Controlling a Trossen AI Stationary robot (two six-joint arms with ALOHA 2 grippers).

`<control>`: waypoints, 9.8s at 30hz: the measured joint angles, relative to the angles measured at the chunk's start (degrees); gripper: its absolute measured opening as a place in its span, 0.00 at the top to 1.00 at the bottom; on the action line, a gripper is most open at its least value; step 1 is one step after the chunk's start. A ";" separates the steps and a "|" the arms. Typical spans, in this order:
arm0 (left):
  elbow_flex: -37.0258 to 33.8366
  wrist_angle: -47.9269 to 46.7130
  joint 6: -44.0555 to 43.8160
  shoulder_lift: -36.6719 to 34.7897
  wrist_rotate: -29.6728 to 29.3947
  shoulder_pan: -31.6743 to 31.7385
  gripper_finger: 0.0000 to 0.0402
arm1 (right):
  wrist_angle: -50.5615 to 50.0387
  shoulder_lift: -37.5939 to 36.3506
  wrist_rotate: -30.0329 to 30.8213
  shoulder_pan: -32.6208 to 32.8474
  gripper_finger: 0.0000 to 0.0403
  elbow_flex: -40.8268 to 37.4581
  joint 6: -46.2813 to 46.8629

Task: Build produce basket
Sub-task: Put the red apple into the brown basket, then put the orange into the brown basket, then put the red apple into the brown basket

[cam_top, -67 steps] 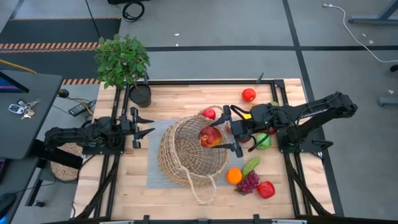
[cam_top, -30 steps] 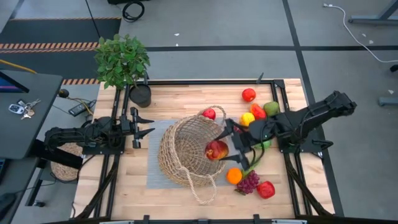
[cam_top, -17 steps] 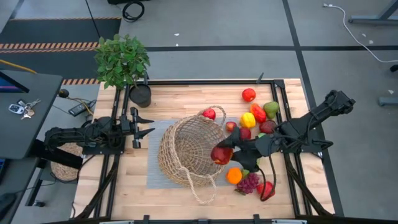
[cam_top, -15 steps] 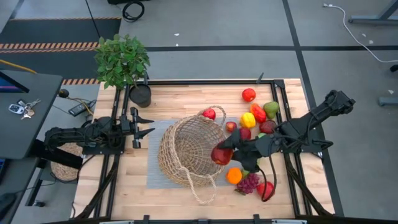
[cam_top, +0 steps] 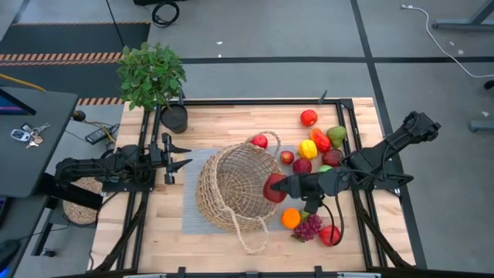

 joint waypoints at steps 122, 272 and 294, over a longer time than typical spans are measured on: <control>0.01 -0.02 -0.01 0.02 -0.01 0.02 0.60 | 10.42 -0.25 -0.73 13.45 0.29 -23.45 116.03; 0.01 -0.02 -0.01 0.02 -0.01 0.00 0.60 | -10.15 27.03 -34.76 -19.64 0.08 18.84 97.61; 0.01 -0.02 -0.01 0.02 -0.01 0.02 0.60 | -29.48 -6.22 -15.50 3.99 0.14 -1.87 116.43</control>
